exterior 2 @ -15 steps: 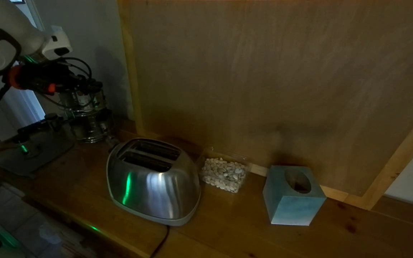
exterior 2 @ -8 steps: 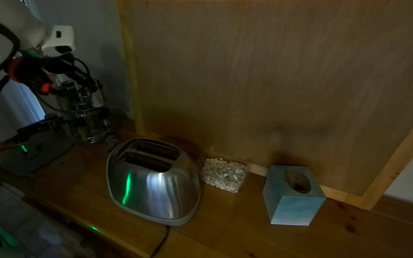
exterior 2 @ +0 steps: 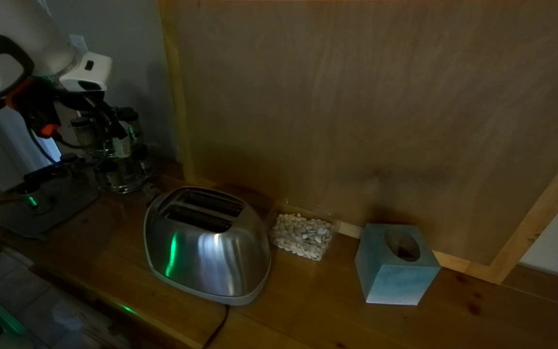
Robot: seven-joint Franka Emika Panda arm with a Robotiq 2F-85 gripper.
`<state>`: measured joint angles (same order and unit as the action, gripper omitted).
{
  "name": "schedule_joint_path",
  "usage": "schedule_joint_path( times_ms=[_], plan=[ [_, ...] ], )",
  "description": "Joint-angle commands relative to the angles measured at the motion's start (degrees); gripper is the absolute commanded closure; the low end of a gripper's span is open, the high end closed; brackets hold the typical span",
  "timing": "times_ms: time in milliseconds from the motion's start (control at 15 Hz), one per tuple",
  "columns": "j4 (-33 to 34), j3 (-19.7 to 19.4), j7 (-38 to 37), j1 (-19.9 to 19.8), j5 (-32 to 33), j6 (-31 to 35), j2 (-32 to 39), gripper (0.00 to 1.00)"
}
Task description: Take the bottle from the top shelf to the bottom shelf of the spice rack
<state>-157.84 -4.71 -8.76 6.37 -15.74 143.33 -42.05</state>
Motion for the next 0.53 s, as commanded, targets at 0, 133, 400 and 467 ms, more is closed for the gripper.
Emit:
schedule_joint_path(
  times_ms=[0, 133, 400, 467],
  plan=[
    [0.08, 0.97, 0.79, -1.41, -0.89, -0.56, 0.34, 0.54],
    [0.09, 1.15, 0.85, -1.43, -0.85, -0.54, 0.36, 0.54],
    [0.09, 1.72, -1.51, -3.65, -0.14, -0.16, 2.18, 0.79],
    [0.1, 2.05, -3.35, -5.16, 0.27, -0.55, 3.25, 0.79]
  ],
)
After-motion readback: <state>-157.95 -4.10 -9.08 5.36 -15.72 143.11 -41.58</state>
